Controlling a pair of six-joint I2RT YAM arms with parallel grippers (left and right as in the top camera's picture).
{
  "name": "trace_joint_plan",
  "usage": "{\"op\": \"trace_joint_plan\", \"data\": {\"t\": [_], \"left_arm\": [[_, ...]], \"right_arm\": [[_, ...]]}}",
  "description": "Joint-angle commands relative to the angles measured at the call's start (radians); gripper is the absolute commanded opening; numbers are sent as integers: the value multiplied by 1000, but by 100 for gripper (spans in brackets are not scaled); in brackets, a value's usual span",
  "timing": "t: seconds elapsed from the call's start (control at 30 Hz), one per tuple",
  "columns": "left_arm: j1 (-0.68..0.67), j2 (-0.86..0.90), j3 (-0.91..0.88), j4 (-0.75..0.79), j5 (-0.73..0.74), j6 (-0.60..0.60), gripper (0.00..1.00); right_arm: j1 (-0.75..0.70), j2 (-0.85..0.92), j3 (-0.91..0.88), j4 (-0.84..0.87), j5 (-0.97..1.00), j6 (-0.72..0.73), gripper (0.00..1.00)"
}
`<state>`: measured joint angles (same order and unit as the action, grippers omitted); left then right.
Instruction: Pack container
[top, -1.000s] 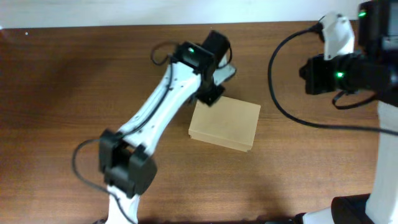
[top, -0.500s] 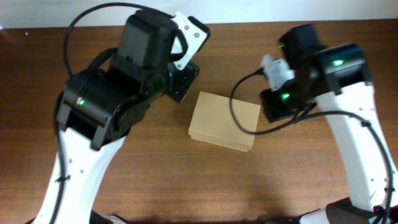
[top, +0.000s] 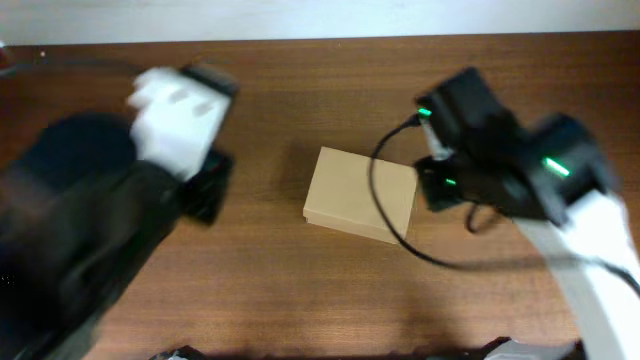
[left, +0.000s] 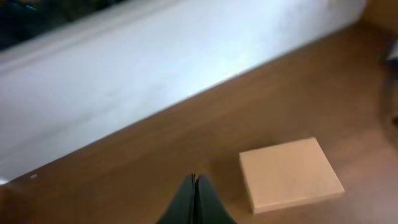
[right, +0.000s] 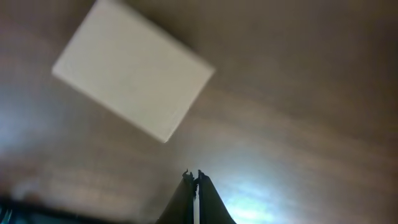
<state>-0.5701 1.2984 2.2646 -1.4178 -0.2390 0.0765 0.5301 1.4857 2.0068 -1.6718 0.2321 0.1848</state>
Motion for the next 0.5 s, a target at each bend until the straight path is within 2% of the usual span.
{"op": "trace_joint_plan", "data": {"t": [0.0, 0.13, 0.47], "left_arm": [[-2, -84, 1, -27, -100, -41, 2], [-2, -174, 1, -96, -203, -87, 2], [-2, -312, 1, -200, -287, -119, 2]], "right_arm": [[8, -138, 54, 0, 185, 69, 4], [8, -257, 54, -2, 282, 84, 4], [6, -480, 52, -27, 429, 137, 4]]}}
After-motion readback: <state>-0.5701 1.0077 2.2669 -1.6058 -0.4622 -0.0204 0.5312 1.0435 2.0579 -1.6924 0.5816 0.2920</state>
